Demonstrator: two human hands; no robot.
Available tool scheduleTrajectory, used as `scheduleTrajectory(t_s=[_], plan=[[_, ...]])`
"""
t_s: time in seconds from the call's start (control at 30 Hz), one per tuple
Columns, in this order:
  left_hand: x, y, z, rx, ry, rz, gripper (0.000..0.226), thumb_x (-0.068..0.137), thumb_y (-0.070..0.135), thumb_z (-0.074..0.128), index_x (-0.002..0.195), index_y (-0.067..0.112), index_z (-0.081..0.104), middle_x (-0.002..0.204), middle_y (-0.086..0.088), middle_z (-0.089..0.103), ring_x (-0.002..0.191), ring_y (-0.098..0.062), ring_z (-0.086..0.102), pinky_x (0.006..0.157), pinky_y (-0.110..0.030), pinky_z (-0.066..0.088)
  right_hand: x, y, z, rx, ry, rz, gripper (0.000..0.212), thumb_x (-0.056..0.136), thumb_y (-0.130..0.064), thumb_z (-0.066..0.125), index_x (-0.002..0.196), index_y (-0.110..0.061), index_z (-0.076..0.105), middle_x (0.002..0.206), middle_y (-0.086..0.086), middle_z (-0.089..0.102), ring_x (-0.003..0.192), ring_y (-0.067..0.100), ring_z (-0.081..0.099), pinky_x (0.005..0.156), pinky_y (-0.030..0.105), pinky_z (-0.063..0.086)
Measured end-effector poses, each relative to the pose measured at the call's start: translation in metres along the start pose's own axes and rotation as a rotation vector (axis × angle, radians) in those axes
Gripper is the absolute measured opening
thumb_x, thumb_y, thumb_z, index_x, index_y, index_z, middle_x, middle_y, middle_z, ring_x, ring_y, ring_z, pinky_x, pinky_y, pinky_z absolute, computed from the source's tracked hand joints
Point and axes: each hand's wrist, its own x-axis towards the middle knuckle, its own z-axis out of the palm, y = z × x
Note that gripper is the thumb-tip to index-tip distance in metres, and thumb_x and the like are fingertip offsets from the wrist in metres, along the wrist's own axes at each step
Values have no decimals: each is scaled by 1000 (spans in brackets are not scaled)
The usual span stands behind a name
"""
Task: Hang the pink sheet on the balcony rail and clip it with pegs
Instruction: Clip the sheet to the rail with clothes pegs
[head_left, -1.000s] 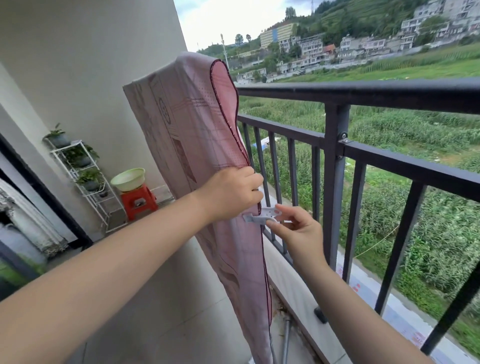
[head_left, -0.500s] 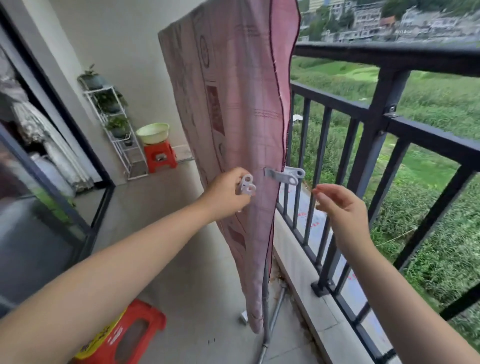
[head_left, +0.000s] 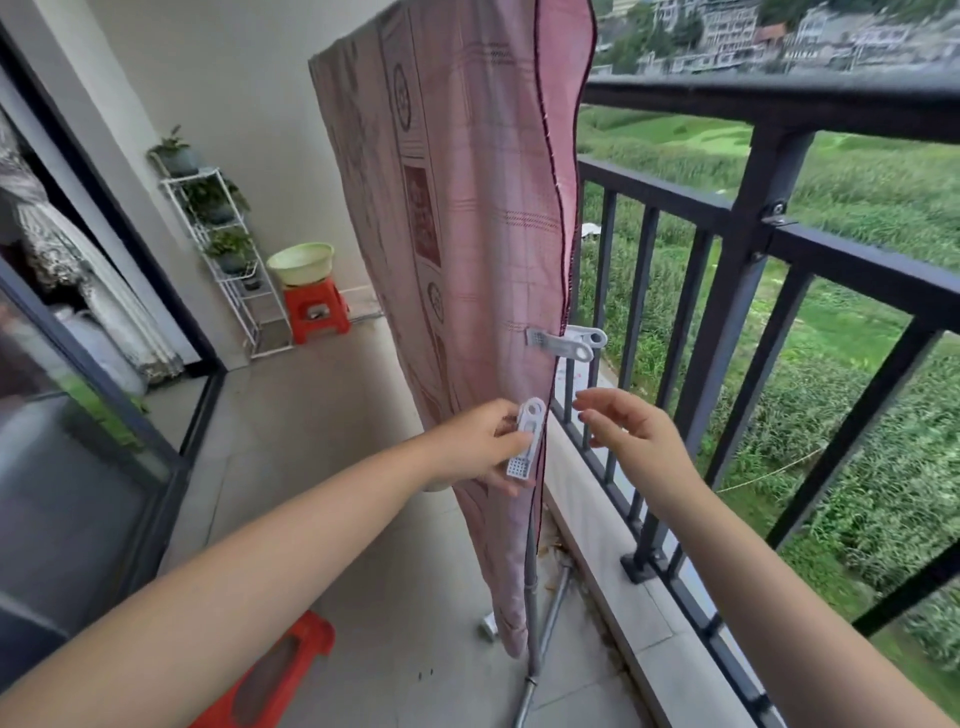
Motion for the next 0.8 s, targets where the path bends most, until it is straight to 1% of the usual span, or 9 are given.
scheduleTrajectory(t_s=[0.1,0.17,0.27,0.37,0.47,0.57,0.63,0.7,0.8], plan=[[3,-4,3,-57,-75,-21,17,94,5,41,87,10,56,67,4,58,50,3,61,43,-7,39,-7,13,2,7,-44,53,18,87,-7,53,93,-21,61,89,-5,62,87,13,57,76,22,51],[6,-6,4,-34,-105,-18,15,90,0,47,95,1,61,61,6,59,51,4,58,46,-6,40,-10,20,2,26,-67,108,19,87,-11,53,89,-28,61,88,-1,63,83,13,58,79,32,49],[12,-7,8,69,-127,-12,26,84,-7,54,109,-10,59,62,6,61,55,1,53,51,-7,42,-14,26,1,122,-88,157,15,87,-8,52,94,-16,63,81,0,64,66,5,60,64,19,52],[19,-5,14,131,-103,24,31,85,1,56,116,-5,57,78,-3,62,62,-1,56,53,-6,45,-16,37,-2,190,30,162,16,87,-3,50,96,2,63,74,2,63,51,-2,60,54,10,51],[29,-10,16,555,79,313,28,85,1,55,112,0,61,101,-10,67,88,-15,61,70,-9,49,-17,51,-12,475,212,272,18,90,-4,45,84,-4,62,77,7,61,58,2,65,57,12,55],[44,-20,17,1310,65,647,22,52,-1,62,66,14,69,67,-2,68,68,-20,66,71,-25,55,-17,71,-23,774,328,411,23,93,-7,39,84,-2,59,85,15,57,76,19,64,61,21,59],[53,-26,25,1654,114,742,22,57,5,50,50,22,62,51,7,58,59,-15,62,86,-33,44,-15,80,-28,865,432,512,19,93,-4,35,94,1,53,87,13,52,78,24,56,54,21,57],[61,-24,31,1830,88,717,30,62,4,43,46,21,62,45,8,53,55,-14,58,89,-37,36,-12,88,-29,823,509,609,23,90,3,33,104,-5,49,80,7,47,67,17,49,43,19,51],[77,-37,32,1953,34,744,18,59,15,58,43,22,63,44,10,52,53,-13,57,84,-32,32,-9,96,-28,527,488,694,29,85,5,34,99,-9,55,66,6,44,47,11,41,37,17,34]])
